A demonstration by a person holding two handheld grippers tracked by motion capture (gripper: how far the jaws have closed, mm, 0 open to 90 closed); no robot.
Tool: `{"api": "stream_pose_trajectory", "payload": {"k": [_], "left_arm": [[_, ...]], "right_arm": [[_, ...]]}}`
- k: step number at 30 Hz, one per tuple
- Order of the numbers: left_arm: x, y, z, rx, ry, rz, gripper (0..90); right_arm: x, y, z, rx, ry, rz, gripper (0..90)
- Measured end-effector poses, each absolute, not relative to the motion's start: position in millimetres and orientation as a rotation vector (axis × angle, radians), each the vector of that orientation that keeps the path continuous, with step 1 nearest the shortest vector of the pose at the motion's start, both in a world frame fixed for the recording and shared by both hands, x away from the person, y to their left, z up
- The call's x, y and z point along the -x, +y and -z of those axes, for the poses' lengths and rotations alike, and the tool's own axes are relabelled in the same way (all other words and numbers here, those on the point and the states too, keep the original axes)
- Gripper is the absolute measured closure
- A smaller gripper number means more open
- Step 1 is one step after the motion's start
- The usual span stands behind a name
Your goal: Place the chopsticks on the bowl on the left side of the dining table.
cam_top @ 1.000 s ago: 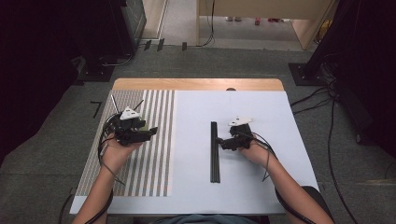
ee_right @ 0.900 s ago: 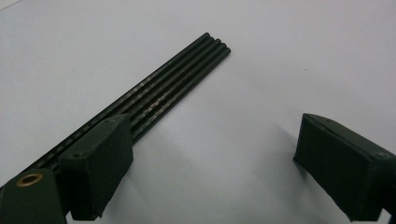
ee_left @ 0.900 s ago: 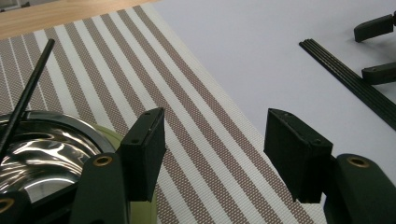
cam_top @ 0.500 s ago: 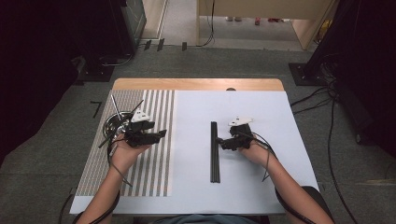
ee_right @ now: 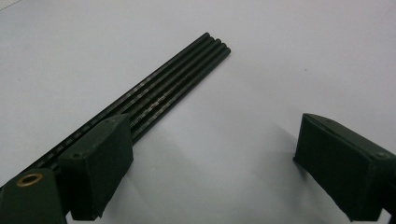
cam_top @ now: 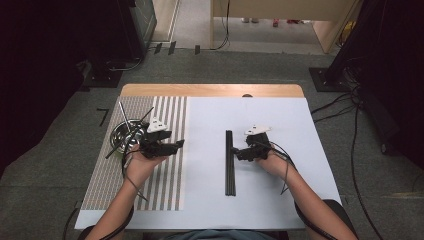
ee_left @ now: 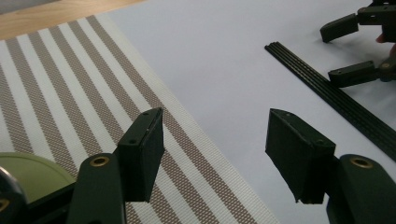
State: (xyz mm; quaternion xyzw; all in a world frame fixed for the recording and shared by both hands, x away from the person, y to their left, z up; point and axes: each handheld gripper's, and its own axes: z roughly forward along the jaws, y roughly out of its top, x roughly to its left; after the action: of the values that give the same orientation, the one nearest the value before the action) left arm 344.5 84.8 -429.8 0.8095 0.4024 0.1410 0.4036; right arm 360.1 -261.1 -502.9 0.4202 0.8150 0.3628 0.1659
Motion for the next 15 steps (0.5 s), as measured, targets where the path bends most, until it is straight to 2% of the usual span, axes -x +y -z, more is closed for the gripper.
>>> {"api": "stream_pose_trajectory", "payload": {"k": [15], "left_arm": [[-343, 69, 433, -2.064, 0.994, -0.361, 37.0]], "right_arm": [[-360, -261, 503, -1.196, 2.322, -1.032, 11.0]]}}
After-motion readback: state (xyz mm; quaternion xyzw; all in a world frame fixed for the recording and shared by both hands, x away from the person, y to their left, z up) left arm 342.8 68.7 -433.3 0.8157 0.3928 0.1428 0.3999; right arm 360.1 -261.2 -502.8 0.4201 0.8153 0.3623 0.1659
